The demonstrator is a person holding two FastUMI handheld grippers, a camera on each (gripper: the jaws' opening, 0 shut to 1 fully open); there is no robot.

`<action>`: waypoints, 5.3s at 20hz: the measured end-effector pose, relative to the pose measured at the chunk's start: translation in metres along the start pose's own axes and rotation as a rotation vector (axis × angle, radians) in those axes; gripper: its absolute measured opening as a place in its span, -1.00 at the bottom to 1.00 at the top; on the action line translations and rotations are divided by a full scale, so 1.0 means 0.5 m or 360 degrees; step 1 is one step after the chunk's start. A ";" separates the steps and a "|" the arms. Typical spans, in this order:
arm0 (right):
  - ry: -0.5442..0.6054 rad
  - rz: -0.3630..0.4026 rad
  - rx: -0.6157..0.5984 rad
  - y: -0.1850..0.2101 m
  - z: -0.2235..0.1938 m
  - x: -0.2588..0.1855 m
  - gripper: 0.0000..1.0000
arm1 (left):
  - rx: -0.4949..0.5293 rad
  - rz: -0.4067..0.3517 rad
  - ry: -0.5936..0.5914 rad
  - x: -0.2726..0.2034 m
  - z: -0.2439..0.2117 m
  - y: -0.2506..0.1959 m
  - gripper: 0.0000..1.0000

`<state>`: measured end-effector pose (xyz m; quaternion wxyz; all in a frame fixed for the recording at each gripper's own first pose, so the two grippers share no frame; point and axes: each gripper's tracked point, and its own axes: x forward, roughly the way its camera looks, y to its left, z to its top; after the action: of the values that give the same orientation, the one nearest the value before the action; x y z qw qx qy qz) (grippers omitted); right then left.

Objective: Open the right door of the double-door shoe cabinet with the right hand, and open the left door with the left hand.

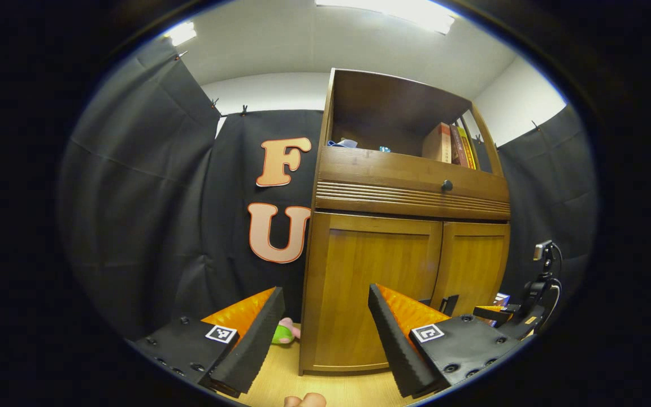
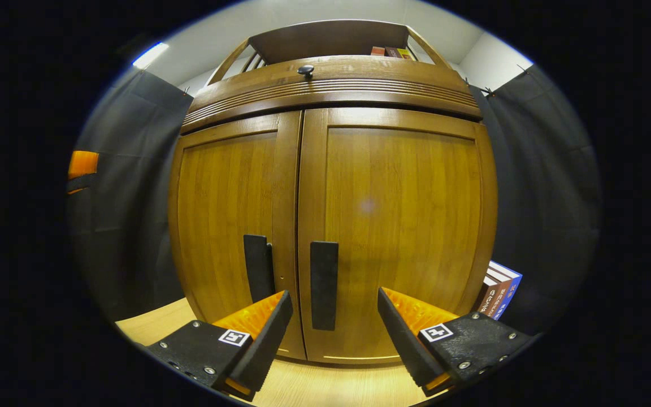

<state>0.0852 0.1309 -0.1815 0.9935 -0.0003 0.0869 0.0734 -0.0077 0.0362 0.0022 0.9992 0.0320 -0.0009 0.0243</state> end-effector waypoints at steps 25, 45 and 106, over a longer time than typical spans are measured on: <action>0.0119 -0.0005 0.0180 0.016 -0.037 0.100 -0.06 | -0.0004 0.0033 -0.0005 0.021 -0.021 0.021 0.92; 0.0055 -0.0003 0.0121 0.000 -0.041 -0.005 -0.60 | -0.0017 0.0082 -0.0003 -0.014 -0.022 0.049 0.89; -0.0041 -0.0405 0.0170 -0.464 -0.059 -0.402 -0.93 | 0.0040 -0.0173 0.0077 -0.066 -0.061 -0.228 0.90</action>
<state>-0.0816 -0.1282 -0.1787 0.9944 0.0425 0.0772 -0.0579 -0.0352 -0.0769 -0.0358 0.9983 0.0441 0.0253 -0.0292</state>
